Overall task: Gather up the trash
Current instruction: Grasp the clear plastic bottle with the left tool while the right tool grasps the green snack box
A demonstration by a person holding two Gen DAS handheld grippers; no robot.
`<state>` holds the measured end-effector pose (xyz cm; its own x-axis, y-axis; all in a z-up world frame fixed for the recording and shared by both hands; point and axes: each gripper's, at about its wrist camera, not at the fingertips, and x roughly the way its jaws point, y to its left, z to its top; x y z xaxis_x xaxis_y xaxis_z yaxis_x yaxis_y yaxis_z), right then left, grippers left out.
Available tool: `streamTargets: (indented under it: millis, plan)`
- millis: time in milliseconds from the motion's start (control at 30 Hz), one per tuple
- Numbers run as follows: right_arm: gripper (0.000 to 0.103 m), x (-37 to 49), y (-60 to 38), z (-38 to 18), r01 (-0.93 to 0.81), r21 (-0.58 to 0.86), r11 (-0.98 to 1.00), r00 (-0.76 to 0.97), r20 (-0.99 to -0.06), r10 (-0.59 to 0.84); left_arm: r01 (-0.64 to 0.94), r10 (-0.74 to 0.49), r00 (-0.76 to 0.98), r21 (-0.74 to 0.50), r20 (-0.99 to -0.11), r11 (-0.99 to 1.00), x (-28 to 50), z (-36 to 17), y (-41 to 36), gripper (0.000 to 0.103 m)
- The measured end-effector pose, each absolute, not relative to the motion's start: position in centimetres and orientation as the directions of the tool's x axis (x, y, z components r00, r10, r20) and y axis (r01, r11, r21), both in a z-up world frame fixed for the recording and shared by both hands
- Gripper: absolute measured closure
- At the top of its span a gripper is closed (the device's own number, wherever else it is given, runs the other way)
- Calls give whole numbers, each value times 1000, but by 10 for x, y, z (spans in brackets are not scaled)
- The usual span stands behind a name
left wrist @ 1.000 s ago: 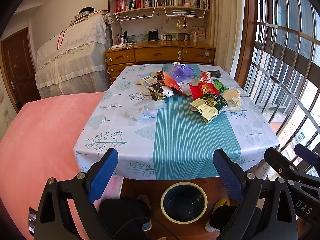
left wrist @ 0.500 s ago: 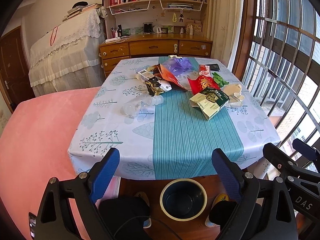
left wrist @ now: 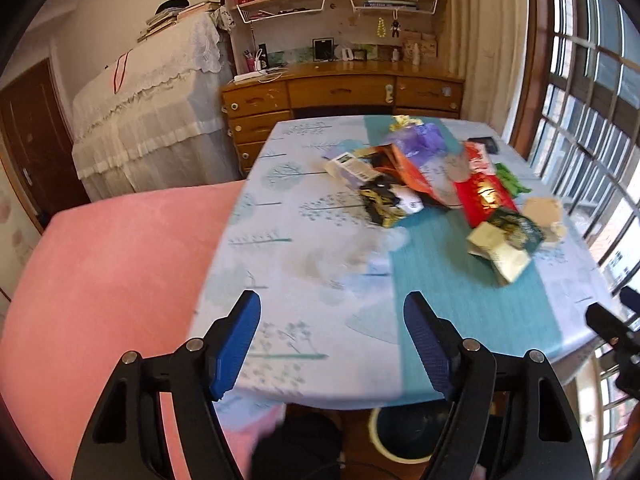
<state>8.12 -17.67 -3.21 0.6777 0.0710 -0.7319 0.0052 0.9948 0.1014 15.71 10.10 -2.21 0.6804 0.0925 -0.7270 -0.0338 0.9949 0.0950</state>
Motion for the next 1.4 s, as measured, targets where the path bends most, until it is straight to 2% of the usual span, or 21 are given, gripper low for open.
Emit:
streamTargets:
  millis: [100, 233, 400, 767, 1067, 1267, 1400]
  plan:
    - [14, 108, -180, -42, -6, 120, 993, 654, -750, 95, 15, 72, 657, 108, -751, 994, 183, -31, 116, 27]
    - [15, 139, -182, -59, -10, 120, 993, 620, -778, 100, 109, -9, 575, 66, -818, 992, 220, -55, 124, 27]
    - [15, 167, -179, -81, 20, 65, 998, 604, -796, 39, 164, 15, 553, 126, -833, 978, 253, -88, 108, 27]
    - [15, 192, -171, -131, 115, 48, 992, 557, -830, -25, 191, 25, 464, 127, -886, 973, 314, -137, 82, 27]
    - [15, 202, -146, -145, 160, -51, 986, 594, -793, -137, 183, 5, 403, 86, -915, 979, 334, -159, 90, 48]
    - [15, 206, -139, -146, 210, -107, 972, 645, -732, -220, 185, -31, 408, 50, -913, 981, 336, -160, 97, 50]
    - [29, 206, -143, -145, 243, -94, 965, 682, -691, -239, 181, -51, 409, 27, -911, 983, 336, -160, 100, 50]
